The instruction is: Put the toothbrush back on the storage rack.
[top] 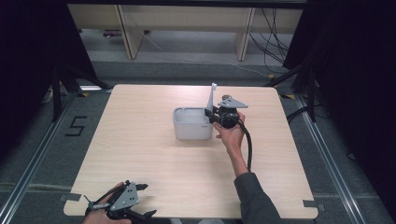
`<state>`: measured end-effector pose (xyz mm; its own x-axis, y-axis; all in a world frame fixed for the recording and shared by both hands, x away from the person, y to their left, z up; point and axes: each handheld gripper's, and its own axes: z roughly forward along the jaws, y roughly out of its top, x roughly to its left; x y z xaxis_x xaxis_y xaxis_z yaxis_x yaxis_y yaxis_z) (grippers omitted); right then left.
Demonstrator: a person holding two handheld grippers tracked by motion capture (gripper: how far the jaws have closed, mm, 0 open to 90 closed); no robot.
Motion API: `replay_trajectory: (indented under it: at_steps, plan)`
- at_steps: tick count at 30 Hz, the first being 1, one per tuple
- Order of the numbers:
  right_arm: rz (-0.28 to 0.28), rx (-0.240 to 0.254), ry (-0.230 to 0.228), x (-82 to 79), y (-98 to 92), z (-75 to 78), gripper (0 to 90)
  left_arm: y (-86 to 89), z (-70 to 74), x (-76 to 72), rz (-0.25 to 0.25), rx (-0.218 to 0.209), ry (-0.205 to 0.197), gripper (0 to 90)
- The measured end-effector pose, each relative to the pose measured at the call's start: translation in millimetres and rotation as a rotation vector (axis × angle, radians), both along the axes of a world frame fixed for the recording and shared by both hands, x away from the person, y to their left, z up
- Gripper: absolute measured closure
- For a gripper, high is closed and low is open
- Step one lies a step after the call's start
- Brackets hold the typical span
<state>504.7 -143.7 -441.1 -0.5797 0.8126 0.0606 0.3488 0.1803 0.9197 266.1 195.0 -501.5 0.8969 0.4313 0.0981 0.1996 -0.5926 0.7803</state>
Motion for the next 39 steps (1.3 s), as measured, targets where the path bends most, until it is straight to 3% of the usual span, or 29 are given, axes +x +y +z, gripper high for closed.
replay_trajectory:
  at_steps: [7, 9, 10, 11, 15, 19, 20, 21, 23, 24, 35, 36, 37, 39]
  plan:
    - [0.002, -0.007, 0.005, 0.1, 1.4, -0.1, 66.1, 0.3, 1.0, 0.1, -0.001, 0.015, 0.003, 14.7]
    - [-0.004, 0.0, -0.017, -0.2, 1.7, 0.2, 64.9, 0.7, 1.3, 0.8, -0.015, 0.012, 0.017, 14.7]
    - [0.01, -0.006, -0.019, 0.2, 1.5, 0.6, 63.8, -0.4, -0.2, -0.2, 0.008, 0.003, -0.005, 14.7]
    - [0.009, -0.006, -0.001, -0.8, 2.0, 1.2, 63.5, -0.1, 0.4, -0.1, 0.002, 0.01, 0.003, 14.7]
    - [0.002, 0.003, 0.003, -2.1, 1.4, 2.4, 52.9, -0.2, 0.0, 0.1, 0.0, 0.004, 0.003, 14.7]
    - [-0.002, 0.028, 0.015, -6.5, 1.1, 2.9, 48.4, 0.4, 0.8, 0.2, -0.001, 0.02, 0.0, 14.7]
    - [0.0, 0.034, 0.019, -6.9, -0.5, 3.5, 46.7, -0.2, -0.1, 0.3, -0.001, 0.001, 0.005, 14.7]
    - [-0.011, 0.035, 0.024, -8.5, -0.9, 4.1, 46.5, 0.1, 0.3, 0.5, -0.005, 0.007, 0.01, 14.7]
    - [0.015, 0.019, 0.003, -8.2, -2.9, 4.8, 45.8, 0.3, -0.1, 0.5, -0.006, 0.004, 0.012, 14.7]
    - [0.01, 0.023, 0.023, -10.4, -3.0, 6.0, 45.2, 0.0, -0.8, 0.5, -0.001, -0.005, 0.007, 14.7]
    - [0.011, -0.009, -0.014, -18.1, -6.7, 9.6, 42.1, 0.5, 1.0, 0.5, -0.006, 0.004, 0.011, 14.7]
    - [0.021, -0.01, -0.005, -18.6, -6.7, 9.6, 41.2, -0.7, 0.4, -0.8, 0.002, -0.019, 0.017, 14.7]
    - [0.009, 0.002, 0.009, -20.9, -6.3, 9.6, 40.8, 0.4, 1.6, -0.4, -0.003, 0.003, 0.01, 14.7]
    - [0.023, -0.015, 0.01, -22.1, -7.6, 10.0, 40.3, 0.4, 1.5, 0.0, -0.002, -0.001, 0.008, 14.7]
